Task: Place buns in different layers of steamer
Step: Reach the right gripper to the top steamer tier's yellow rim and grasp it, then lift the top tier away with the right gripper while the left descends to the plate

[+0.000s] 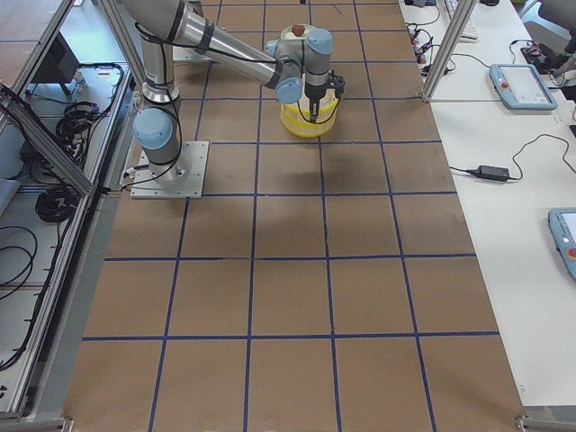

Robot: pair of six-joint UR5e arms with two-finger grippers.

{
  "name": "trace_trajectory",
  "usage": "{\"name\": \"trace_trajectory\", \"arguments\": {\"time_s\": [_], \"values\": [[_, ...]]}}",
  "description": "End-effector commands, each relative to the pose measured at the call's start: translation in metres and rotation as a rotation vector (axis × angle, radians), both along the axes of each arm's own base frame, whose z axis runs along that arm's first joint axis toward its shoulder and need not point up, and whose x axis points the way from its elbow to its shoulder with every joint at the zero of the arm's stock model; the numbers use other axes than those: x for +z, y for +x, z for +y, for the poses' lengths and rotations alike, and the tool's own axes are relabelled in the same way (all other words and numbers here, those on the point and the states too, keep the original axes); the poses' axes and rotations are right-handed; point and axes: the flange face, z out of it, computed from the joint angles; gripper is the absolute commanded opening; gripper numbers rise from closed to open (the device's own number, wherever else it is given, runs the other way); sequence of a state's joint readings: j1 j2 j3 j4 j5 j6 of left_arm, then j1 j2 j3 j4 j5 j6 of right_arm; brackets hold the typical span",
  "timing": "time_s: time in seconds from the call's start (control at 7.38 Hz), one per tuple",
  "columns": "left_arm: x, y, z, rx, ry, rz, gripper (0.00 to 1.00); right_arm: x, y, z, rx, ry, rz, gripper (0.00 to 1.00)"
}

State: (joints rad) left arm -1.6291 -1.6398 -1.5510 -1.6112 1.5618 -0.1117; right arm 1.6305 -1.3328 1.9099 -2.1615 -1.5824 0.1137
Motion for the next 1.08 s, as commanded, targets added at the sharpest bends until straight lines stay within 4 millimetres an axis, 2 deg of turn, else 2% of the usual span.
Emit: {"name": "trace_trajectory", "arguments": {"time_s": [0.0, 0.41, 0.54, 0.68, 0.81, 0.95], "values": [[-0.001, 0.0, 0.0, -0.007, -0.004, 0.0, 1.0, 0.013, 0.0, 0.0, 0.0, -0.014, 0.001, 0.09], [-0.002, 0.0, 0.0, -0.009, -0.002, -0.002, 1.0, 0.015, -0.001, -0.001, -0.001, -0.019, 0.001, 0.1], [-0.003, 0.001, 0.001, -0.016, -0.001, -0.008, 1.0, 0.023, -0.003, 0.001, -0.003, -0.015, 0.0, 0.11], [-0.003, 0.007, -0.001, -0.008, -0.001, -0.007, 1.0, 0.051, -0.007, -0.001, -0.01, -0.02, -0.008, 0.12], [-0.019, 0.013, -0.005, -0.008, 0.029, -0.009, 1.0, 0.078, -0.01, -0.004, -0.016, 0.006, -0.008, 0.13], [-0.056, 0.018, -0.013, -0.011, 0.071, -0.052, 1.0, 0.098, -0.011, -0.002, -0.018, 0.013, -0.014, 0.13]]}}
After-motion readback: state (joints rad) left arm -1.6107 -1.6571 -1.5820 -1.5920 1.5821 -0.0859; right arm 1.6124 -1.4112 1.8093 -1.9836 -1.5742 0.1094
